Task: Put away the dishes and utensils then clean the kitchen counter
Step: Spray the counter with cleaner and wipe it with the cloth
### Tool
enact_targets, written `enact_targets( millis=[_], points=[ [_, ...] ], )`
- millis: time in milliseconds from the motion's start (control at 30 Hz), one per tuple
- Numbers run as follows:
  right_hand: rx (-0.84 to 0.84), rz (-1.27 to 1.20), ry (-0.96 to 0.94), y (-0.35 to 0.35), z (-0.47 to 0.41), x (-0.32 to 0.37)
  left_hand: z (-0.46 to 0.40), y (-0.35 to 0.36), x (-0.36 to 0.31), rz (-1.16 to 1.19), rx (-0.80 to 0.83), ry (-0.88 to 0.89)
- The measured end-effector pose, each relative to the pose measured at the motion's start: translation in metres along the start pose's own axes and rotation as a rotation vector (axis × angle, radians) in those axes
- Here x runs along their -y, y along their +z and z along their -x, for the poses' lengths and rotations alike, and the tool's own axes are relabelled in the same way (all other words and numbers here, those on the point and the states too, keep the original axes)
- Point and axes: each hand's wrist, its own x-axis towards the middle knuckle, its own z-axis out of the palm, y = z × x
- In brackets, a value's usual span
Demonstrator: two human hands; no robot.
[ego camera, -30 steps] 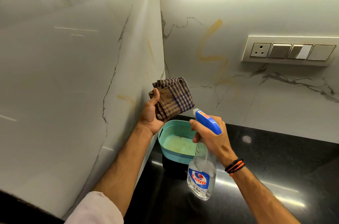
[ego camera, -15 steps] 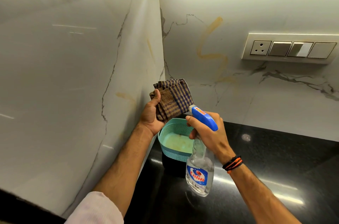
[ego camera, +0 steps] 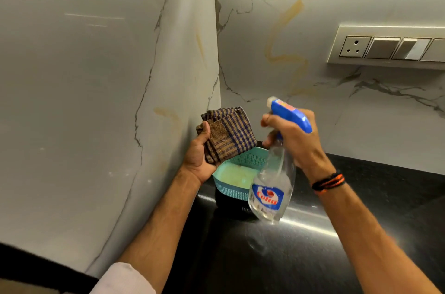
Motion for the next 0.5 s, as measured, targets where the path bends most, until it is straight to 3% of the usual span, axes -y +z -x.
enact_targets(
  millis=[300,500],
  points=[
    [-0.281,0.241,-0.084,0.043,-0.057,-0.005,0.034,-0.036,0.037,0.108,-0.174,0.084],
    [-0.228,0.332,0.014,0.091,-0.074,-0.062,0.047,-0.054,0.056,0.224,-0.245,0.028]
  ],
)
